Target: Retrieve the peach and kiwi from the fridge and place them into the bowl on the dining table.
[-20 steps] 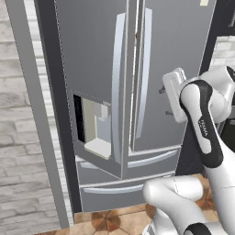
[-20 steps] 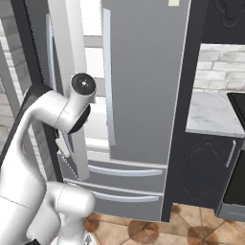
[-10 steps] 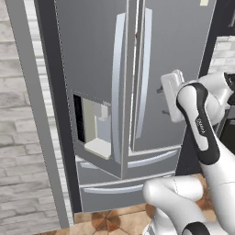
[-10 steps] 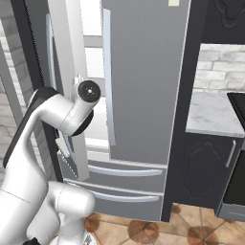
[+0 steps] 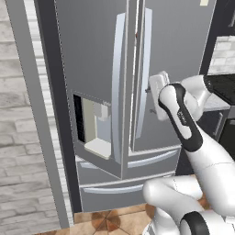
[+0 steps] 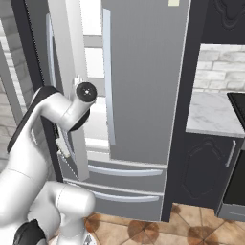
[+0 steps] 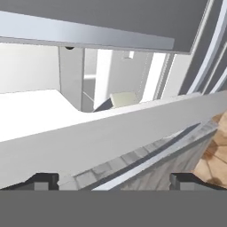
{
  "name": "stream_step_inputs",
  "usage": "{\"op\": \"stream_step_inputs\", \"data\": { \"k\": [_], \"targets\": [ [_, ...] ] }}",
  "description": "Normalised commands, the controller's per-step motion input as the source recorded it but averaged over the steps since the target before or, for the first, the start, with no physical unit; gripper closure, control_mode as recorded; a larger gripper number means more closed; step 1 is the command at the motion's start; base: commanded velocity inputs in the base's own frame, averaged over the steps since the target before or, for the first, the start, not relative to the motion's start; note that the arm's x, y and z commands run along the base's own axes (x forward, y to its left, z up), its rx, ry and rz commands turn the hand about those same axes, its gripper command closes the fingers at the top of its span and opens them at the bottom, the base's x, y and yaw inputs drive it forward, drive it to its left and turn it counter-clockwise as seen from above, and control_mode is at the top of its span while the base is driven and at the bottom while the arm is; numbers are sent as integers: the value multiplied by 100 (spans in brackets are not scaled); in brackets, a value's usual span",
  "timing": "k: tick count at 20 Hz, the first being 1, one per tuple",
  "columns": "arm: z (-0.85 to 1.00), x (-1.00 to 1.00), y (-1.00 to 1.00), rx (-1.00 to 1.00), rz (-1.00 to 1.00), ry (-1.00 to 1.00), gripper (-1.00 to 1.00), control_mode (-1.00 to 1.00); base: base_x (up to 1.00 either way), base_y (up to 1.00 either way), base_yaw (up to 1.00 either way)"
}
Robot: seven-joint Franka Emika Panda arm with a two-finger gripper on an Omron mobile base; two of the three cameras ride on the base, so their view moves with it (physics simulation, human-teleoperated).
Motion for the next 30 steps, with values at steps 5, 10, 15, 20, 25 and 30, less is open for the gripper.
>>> {"op": "stream_step_inputs", "data": {
  "k": [5,10,15,20,25,30],
  "targets": [
    [-13,49,12,1,0,0,-100,-100,0,0,0],
    [-13,47,5,1,0,0,-100,-100,0,0,0],
    [-7,43,0,2,0,0,-100,-100,0,0,0],
    [-9,42,2,1,0,1,-100,-100,0,0,0],
    [-14,40,15,0,0,1,-100,-100,0,0,0],
    [-17,19,29,1,1,0,-100,-100,0,0,0]
  ]
}}
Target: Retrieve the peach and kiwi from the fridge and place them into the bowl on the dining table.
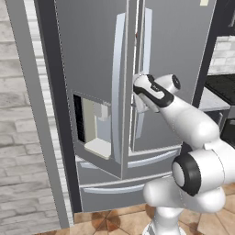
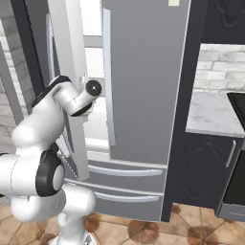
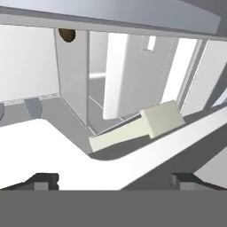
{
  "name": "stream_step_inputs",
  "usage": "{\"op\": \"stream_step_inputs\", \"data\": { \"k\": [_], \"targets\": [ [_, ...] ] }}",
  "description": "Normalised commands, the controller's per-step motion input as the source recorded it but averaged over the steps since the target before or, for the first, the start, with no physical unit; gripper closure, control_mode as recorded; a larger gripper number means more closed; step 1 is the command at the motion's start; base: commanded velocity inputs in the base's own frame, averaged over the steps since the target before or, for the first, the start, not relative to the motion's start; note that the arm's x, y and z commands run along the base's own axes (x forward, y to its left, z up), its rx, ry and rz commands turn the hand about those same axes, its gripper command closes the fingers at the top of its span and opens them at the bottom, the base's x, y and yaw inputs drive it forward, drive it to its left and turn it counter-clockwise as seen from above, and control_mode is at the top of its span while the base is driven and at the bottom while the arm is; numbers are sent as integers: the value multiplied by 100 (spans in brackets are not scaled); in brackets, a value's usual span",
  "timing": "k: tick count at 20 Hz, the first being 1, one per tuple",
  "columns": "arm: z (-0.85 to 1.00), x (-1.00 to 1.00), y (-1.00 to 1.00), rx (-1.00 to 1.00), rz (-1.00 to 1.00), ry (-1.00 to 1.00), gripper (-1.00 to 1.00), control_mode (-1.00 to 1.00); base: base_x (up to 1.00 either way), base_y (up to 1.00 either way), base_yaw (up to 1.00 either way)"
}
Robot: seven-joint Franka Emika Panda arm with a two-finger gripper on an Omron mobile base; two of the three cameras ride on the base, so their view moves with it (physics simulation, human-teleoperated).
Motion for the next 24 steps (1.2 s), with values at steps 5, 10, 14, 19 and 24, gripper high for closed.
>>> {"op": "stream_step_inputs", "data": {
  "k": [5,10,14,19,24],
  "targets": [
    [-9,0,34,4,5,0,-100,-100,0,0,0],
    [-2,-45,54,9,9,0,-100,-100,0,0,0],
    [-1,-78,91,6,14,3,-100,-100,0,0,0],
    [-17,-48,100,1,21,8,-100,-100,0,0,0],
    [-36,-4,100,0,28,21,-100,-100,0,0,0]
  ]
}}
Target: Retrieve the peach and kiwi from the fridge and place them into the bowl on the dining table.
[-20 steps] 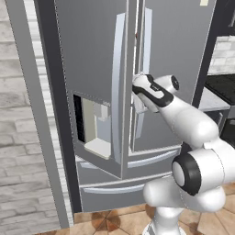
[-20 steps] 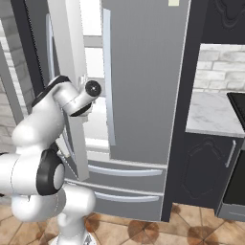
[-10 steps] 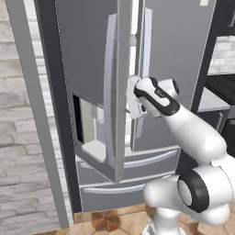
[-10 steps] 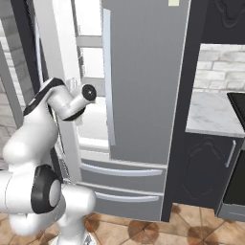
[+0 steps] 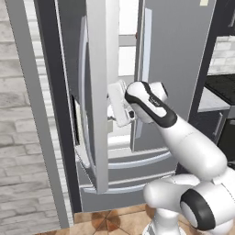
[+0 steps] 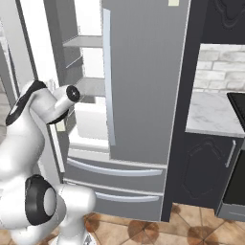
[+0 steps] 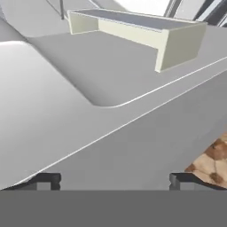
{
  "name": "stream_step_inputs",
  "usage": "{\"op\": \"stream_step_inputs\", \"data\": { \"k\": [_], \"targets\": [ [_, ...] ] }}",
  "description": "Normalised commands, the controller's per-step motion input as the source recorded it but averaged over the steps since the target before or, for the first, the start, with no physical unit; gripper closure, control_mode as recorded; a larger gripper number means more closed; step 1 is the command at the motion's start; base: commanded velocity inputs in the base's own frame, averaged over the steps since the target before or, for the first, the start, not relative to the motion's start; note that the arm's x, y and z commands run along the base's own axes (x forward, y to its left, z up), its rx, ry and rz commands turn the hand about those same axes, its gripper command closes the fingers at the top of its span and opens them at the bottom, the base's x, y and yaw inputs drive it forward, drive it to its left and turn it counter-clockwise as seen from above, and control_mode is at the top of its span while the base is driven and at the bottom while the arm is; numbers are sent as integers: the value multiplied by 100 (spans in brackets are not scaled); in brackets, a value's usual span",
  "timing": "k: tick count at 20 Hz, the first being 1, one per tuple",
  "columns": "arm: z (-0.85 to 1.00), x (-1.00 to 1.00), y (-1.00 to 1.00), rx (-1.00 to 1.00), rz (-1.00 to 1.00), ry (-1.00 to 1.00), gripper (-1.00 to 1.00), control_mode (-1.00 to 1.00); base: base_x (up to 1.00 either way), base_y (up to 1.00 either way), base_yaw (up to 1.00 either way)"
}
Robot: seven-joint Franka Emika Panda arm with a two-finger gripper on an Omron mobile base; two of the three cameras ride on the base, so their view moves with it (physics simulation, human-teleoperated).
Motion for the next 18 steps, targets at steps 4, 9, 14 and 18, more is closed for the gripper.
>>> {"op": "stream_step_inputs", "data": {
  "k": [4,9,14,18],
  "targets": [
    [-57,0,100,0,30,21,-100,-100,0,0,0],
    [-86,25,100,0,25,17,-100,-100,0,0,0],
    [-97,54,100,0,17,18,-100,-100,0,0,0],
    [-70,35,100,-5,7,9,-100,-100,0,0,0]
  ]
}}
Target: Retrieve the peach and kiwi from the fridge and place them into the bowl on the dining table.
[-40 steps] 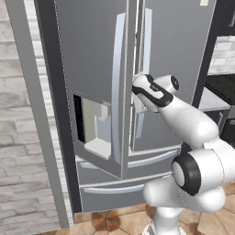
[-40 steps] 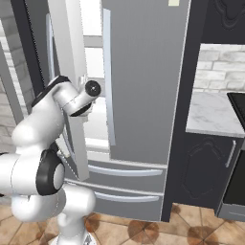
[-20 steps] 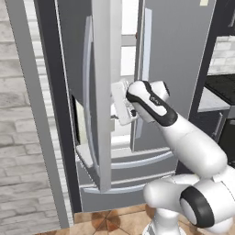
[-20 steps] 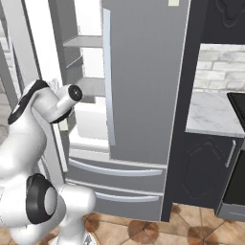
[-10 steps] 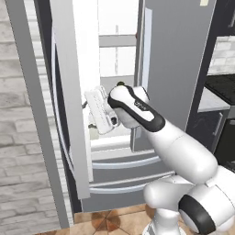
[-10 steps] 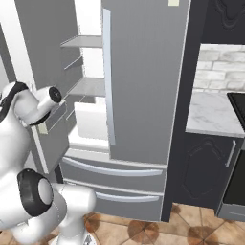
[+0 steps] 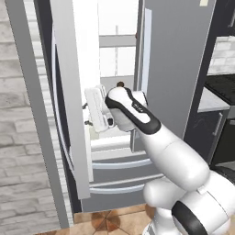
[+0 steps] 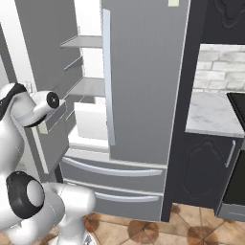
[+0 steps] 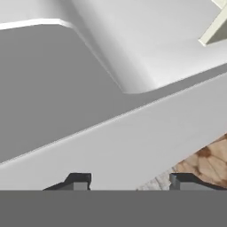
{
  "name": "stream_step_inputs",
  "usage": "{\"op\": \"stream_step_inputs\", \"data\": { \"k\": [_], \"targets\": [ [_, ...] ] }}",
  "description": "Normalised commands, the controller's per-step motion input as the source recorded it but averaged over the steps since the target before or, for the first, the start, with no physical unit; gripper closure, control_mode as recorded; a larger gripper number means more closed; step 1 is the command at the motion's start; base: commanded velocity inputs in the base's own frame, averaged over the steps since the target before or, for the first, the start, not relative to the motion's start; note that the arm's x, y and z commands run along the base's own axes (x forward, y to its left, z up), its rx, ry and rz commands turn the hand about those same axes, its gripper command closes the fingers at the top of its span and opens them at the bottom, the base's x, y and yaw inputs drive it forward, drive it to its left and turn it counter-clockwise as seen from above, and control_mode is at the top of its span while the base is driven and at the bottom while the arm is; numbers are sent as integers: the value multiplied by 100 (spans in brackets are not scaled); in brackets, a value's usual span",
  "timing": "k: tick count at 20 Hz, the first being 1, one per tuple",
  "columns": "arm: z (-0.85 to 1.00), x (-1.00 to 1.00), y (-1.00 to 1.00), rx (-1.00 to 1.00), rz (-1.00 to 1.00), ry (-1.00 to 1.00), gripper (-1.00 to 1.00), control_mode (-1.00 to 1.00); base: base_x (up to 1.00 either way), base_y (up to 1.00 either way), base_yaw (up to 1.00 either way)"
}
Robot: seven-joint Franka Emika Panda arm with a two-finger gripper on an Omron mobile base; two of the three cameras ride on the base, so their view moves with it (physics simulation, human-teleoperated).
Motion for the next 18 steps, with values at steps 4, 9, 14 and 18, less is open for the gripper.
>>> {"op": "stream_step_inputs", "data": {
  "k": [4,9,14,18],
  "targets": [
    [9,-46,46,-4,0,-8,-100,-100,0,0,0],
    [43,-36,-55,0,-7,-7,-100,-100,0,0,0],
    [66,-26,-88,-3,-9,-1,-100,-100,0,0,0],
    [53,-31,-87,-24,0,-3,-100,-100,0,0,0]
  ]
}}
